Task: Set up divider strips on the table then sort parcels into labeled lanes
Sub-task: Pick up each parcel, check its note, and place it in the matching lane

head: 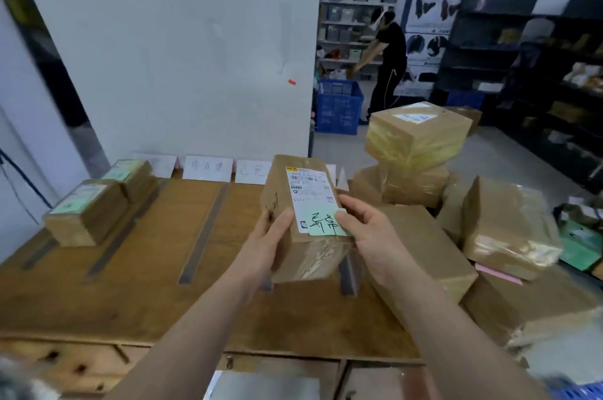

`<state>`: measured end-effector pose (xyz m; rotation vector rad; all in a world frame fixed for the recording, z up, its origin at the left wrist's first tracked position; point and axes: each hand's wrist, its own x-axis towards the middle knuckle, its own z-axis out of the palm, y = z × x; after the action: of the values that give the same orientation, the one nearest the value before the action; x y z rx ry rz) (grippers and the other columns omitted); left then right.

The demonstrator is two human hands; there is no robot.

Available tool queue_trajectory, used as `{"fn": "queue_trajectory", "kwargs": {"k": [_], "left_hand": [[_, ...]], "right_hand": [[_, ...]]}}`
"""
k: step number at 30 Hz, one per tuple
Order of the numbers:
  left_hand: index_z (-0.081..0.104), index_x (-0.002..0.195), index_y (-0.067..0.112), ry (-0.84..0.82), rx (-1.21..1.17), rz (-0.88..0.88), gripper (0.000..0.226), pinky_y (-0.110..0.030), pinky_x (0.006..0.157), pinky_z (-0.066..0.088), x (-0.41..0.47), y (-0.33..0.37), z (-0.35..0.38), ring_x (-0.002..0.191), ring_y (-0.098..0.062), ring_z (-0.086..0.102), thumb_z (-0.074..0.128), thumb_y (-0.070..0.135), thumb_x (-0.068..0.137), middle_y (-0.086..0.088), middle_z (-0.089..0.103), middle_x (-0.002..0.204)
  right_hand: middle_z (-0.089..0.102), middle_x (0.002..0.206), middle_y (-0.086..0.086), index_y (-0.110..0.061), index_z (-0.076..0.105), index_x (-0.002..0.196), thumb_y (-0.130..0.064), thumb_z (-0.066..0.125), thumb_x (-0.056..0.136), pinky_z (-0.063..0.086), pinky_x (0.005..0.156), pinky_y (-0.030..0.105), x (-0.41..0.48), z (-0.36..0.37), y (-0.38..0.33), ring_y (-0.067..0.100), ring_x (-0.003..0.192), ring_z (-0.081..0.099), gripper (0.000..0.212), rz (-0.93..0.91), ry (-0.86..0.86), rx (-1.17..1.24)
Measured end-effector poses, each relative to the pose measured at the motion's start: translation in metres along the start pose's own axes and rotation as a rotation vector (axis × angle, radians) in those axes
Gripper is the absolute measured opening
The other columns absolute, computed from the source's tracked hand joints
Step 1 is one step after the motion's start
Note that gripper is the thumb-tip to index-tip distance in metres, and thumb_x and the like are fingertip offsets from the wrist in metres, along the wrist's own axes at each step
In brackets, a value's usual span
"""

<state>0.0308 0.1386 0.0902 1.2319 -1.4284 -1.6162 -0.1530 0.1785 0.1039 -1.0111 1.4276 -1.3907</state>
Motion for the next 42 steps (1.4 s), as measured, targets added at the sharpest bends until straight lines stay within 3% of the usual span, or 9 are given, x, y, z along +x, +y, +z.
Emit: {"fn": "queue_trajectory", "kwargs": {"k": [2, 6, 10, 15, 18, 24, 33, 38, 42], "left_hand": [[0.03, 0.146, 0.05, 0.033, 0.02, 0.013, 0.067, -0.021, 0.058, 0.052, -0.002, -0.001, -0.032, 0.096, -0.002, 0.061, 0.042, 0.073, 0.085, 0.018, 0.061, 0.124], [0.049, 0.134, 0.042, 0.16, -0.054, -0.057, 0.049, -0.039, 0.078, 0.053, -0.006, -0.002, -0.105, 0.102, -0.017, 0.063, 0.042, 0.065, 0.091, 0.008, 0.063, 0.125], [0.061, 0.101, 0.045, 0.259, -0.054, -0.061, 0.031, -0.038, 0.072, 0.051, -0.016, -0.005, -0.191, 0.095, -0.02, 0.066, 0.039, 0.065, 0.092, 0.017, 0.073, 0.092], [0.055, 0.127, 0.036, 0.296, -0.054, -0.075, 0.043, -0.053, 0.099, 0.046, -0.024, -0.015, -0.303, 0.107, -0.022, 0.063, 0.045, 0.059, 0.093, 0.009, 0.073, 0.106], [0.047, 0.138, 0.033, 0.317, -0.005, -0.07, 0.055, -0.049, 0.093, 0.051, -0.03, -0.018, -0.361, 0.105, -0.021, 0.066, 0.047, 0.062, 0.091, 0.007, 0.069, 0.115], [0.075, 0.089, 0.04, 0.305, 0.028, -0.122, 0.041, -0.042, 0.084, 0.052, -0.029, -0.027, -0.443, 0.078, -0.011, 0.074, 0.04, 0.062, 0.089, 0.008, 0.077, 0.09], [0.07, 0.099, 0.031, 0.376, 0.136, -0.187, 0.044, -0.039, 0.088, 0.049, -0.001, -0.057, -0.51, 0.087, -0.019, 0.073, 0.03, 0.048, 0.099, 0.006, 0.077, 0.091], [0.064, 0.104, 0.034, 0.383, 0.135, -0.199, 0.03, -0.035, 0.083, 0.054, 0.018, -0.087, -0.539, 0.083, -0.014, 0.073, 0.034, 0.037, 0.104, 0.011, 0.077, 0.09], [0.063, 0.101, 0.038, 0.395, 0.206, -0.232, 0.026, -0.037, 0.082, 0.054, 0.027, -0.109, -0.558, 0.084, -0.011, 0.072, 0.038, 0.033, 0.104, 0.017, 0.076, 0.088]], "right_hand": [[0.075, 0.097, -0.011, -0.034, 0.061, 0.12, -0.016, 0.058, 0.096, 0.056, 0.063, 0.021, 0.008, 0.033, -0.002, 0.009, 0.088, 0.072, 0.03, -0.004, -0.054, -0.019], [0.074, 0.099, -0.015, -0.043, 0.053, 0.126, -0.024, 0.057, 0.097, 0.054, 0.059, 0.018, 0.022, 0.109, -0.003, 0.005, 0.087, 0.071, 0.035, 0.013, -0.19, -0.029], [0.072, 0.107, -0.016, -0.045, 0.051, 0.131, -0.037, 0.059, 0.094, 0.056, 0.086, 0.034, 0.032, 0.197, 0.001, 0.005, 0.093, 0.07, 0.039, 0.039, -0.279, -0.074], [0.073, 0.102, -0.017, -0.045, 0.049, 0.133, -0.04, 0.06, 0.093, 0.055, 0.076, 0.022, 0.037, 0.309, 0.008, -0.001, 0.084, 0.069, 0.042, 0.046, -0.325, -0.085], [0.072, 0.104, -0.017, -0.036, 0.048, 0.137, -0.045, 0.06, 0.091, 0.052, 0.09, 0.031, 0.039, 0.365, 0.013, -0.003, 0.082, 0.068, 0.048, 0.054, -0.324, -0.127], [0.073, 0.09, -0.022, -0.038, 0.058, 0.114, -0.043, 0.057, 0.094, 0.045, 0.073, 0.02, 0.045, 0.446, 0.027, -0.008, 0.069, 0.065, 0.02, 0.113, -0.366, -0.156], [0.073, 0.101, -0.016, -0.025, 0.059, 0.128, -0.037, 0.059, 0.094, 0.045, 0.053, 0.006, 0.079, 0.518, 0.055, -0.001, 0.083, 0.068, 0.036, 0.191, -0.44, -0.188], [0.072, 0.104, -0.013, -0.023, 0.06, 0.129, -0.032, 0.064, 0.092, 0.056, 0.073, 0.023, 0.097, 0.544, 0.084, 0.007, 0.092, 0.067, 0.039, 0.269, -0.462, -0.231], [0.072, 0.105, -0.009, -0.02, 0.061, 0.126, -0.023, 0.067, 0.09, 0.055, 0.07, 0.02, 0.104, 0.563, 0.108, 0.007, 0.092, 0.068, 0.037, 0.331, -0.434, -0.245]]}}
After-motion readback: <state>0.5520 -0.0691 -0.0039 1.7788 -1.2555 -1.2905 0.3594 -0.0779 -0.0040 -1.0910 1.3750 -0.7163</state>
